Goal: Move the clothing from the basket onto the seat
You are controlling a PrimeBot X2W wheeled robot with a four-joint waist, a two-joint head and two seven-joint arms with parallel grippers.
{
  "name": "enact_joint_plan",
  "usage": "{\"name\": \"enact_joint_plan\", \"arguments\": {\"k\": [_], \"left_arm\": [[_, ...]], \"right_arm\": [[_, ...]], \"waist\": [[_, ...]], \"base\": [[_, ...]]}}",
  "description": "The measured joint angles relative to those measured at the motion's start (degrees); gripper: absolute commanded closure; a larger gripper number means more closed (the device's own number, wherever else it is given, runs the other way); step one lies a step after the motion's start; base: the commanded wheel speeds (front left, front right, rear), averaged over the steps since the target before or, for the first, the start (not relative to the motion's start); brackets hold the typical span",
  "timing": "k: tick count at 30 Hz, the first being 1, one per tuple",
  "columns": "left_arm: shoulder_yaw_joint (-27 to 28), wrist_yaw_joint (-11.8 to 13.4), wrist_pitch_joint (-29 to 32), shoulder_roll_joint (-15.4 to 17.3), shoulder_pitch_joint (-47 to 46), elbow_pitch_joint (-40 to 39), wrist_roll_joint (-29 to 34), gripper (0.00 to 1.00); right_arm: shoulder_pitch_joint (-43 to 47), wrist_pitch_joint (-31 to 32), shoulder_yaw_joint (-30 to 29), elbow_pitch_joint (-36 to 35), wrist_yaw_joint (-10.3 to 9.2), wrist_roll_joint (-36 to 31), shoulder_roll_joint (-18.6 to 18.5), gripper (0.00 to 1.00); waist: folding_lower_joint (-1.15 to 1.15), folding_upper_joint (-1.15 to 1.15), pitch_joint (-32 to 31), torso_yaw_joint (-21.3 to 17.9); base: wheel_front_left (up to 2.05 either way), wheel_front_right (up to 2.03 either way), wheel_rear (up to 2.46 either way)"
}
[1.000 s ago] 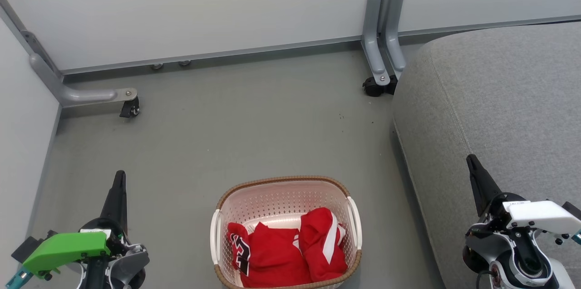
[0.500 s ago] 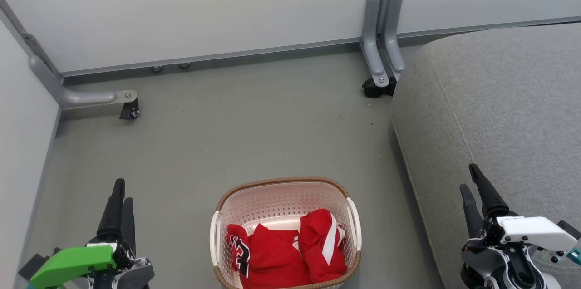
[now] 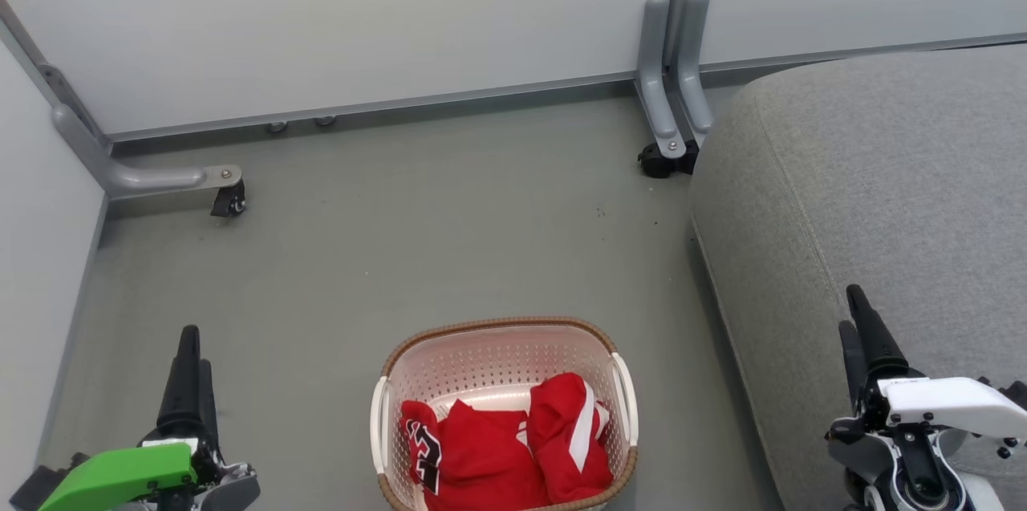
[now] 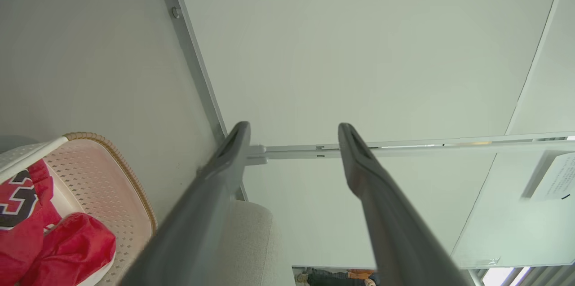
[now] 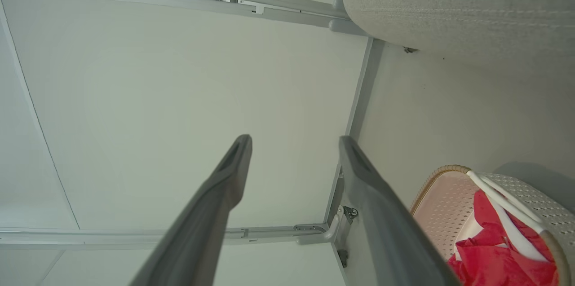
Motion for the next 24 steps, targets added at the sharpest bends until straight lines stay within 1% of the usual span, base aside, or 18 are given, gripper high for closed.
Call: {"name": "enact_joint_plan", "arguments": {"k": [5, 8, 11, 13, 18, 24], "left_arm": [[1.8, 0.0, -1.1, 0.0, 0.0, 0.2, 3.7, 0.00], [3.1, 0.0, -1.9, 0.0, -0.1, 0.5, 5.1, 0.00], [3.7, 0.0, -2.4, 0.0, -0.3, -0.2, 7.9, 0.00], [4.2, 0.0, -2.9, 0.1, -0.4, -1.0, 9.4, 0.00], [4.1, 0.0, -3.9, 0.1, -0.5, -3.3, 14.7, 0.00], [2.9, 0.0, -5.0, 0.1, -0.4, -5.8, 20.9, 0.00]], "right_arm": [[-1.0, -1.2, -2.5, -0.7, 0.00, -7.3, -0.1, 0.00], [-1.1, -1.8, -2.6, -2.2, 0.00, -12.4, -0.1, 0.00], [-1.2, -2.5, -2.6, -3.9, 0.00, -17.3, -0.1, 0.00], [-1.2, -2.9, -2.3, -5.3, 0.00, -20.5, -0.1, 0.00], [-1.7, -4.0, 0.2, -10.1, 0.00, -32.2, -0.1, 0.00], [-1.8, -5.0, 2.6, -13.0, 0.01, -41.9, -0.1, 0.00]], "waist": [[0.00, 0.00, 0.0, 0.1], [0.00, 0.00, 0.0, 0.2], [0.00, 0.00, 0.0, 0.3], [0.00, 0.00, 0.0, 0.4], [0.00, 0.00, 0.0, 0.6], [0.00, 0.00, 0.0, 0.8]], "base": [[0.00, 0.00, 0.00], [0.00, 0.00, 0.00], [0.00, 0.00, 0.00], [0.00, 0.00, 0.00], [0.00, 0.00, 0.00], [0.00, 0.00, 0.00]]}}
